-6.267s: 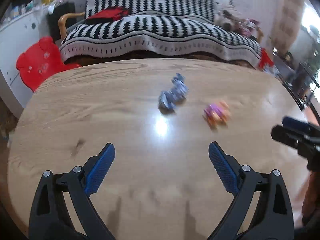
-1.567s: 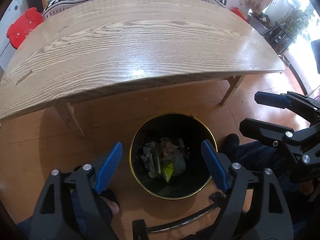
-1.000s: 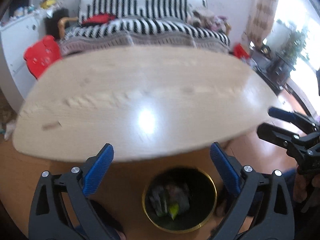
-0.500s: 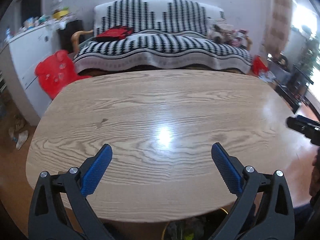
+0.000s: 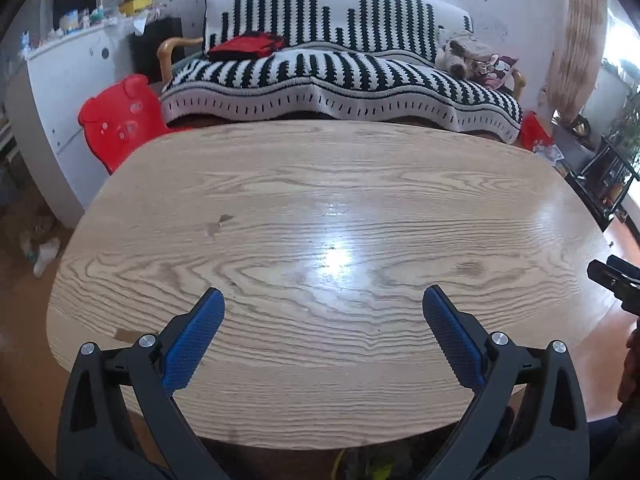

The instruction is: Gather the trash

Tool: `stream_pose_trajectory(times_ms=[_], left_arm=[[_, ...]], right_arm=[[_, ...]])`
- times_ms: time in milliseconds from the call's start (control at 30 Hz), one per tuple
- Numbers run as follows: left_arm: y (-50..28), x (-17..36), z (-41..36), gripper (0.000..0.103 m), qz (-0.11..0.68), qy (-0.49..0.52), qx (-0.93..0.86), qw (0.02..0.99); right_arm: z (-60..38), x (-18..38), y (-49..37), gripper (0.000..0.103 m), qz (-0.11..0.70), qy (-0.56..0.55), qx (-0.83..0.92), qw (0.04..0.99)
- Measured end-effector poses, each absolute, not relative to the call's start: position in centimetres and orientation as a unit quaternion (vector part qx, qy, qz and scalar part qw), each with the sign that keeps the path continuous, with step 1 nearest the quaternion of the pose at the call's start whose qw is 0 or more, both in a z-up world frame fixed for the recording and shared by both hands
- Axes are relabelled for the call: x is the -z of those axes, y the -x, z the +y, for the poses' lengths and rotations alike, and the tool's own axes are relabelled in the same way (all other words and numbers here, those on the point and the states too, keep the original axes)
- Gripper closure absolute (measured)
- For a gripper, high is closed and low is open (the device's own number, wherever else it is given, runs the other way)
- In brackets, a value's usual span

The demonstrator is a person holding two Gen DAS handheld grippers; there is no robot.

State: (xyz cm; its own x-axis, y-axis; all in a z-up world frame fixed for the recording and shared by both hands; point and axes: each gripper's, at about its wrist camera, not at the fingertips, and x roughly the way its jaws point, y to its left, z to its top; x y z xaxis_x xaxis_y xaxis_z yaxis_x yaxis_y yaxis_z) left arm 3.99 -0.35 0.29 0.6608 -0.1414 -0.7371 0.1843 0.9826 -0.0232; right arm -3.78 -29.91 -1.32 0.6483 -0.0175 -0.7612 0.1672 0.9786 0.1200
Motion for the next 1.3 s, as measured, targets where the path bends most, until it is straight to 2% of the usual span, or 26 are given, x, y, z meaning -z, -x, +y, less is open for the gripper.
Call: stream_pose_trajectory(times_ms=[1300], left_arm=[[-3.0, -0.4, 0.4, 0.007, 0.413, -0.009, 0.084, 0.907]], right_arm=[[-29.3, 1.2, 4.6, 0.007, 0.422, -0.104, 0.045, 0.900]])
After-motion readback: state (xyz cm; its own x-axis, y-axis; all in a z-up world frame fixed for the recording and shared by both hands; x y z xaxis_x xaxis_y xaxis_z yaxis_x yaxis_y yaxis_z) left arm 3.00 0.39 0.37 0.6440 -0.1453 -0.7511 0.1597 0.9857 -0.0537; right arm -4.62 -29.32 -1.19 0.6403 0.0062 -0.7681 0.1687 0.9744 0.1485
